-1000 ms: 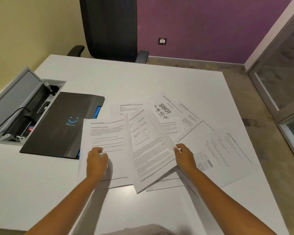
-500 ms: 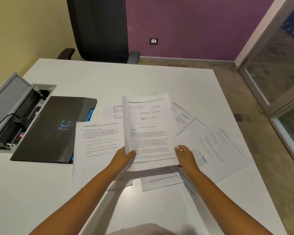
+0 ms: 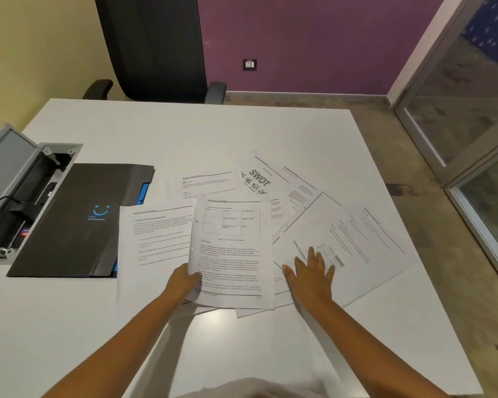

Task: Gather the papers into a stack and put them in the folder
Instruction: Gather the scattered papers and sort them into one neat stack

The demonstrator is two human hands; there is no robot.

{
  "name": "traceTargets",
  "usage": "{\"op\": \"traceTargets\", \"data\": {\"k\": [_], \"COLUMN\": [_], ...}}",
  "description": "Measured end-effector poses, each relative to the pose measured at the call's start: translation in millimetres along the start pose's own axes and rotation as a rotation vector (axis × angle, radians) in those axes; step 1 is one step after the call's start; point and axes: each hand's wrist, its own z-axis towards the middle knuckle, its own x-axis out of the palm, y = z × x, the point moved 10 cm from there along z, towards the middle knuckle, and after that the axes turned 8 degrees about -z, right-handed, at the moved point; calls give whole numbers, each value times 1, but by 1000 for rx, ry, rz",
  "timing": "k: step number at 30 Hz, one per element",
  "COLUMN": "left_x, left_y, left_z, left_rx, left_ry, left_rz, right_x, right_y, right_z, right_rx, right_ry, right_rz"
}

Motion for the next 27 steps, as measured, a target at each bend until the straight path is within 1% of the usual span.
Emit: {"op": "traceTargets", "data": {"k": [3,5,8,10,12,14,16,18,20,21,23,24,25,27], "left_x": [1,3,6,9,11,12,12,13,12,10,5,3,2,7], "left_y": [-3,-5,-10,-10,-8,-5,-5,-7,-3,1,6,6,2,2], "left_z": [-2,0,0,-1,-3,-2,-3,-1,4,7,15,15,14,17], "left_rx": [-5,6,14,14,5,-18,-54,-74,-126,-161,-187,-176,-146,-90], "left_ry": [9,11,5,6,9,1,1,25,51,47,30,12,10,66], "left_rz": [-28,-34,-32,-23,-35,-61,-108,-185,-295,-334,-371,-351,-332,-346], "right_x": [-5,-4,3,4,-1,-13,-24,-40,-44,-41,-21,-12,0,13], "right_y": [12,16,14,14,13,19,36,60,83,94,115,124,131,139], "right_z": [-6,-7,-5,-5,-5,-5,-8,-18,-34,-43,-64,-74,-81,-94], "right_rx": [-59,-69,0,36,58,18,-100,-277,-460,-543,-738,-842,-930,-1058], "right_ry": [-33,-12,60,80,58,-7,-99,-282,-407,-424,-392,-385,-340,-264], "right_rz": [10,13,23,6,-28,-68,-56,-48,-30,-41,-107,-140,-183,-198]}}
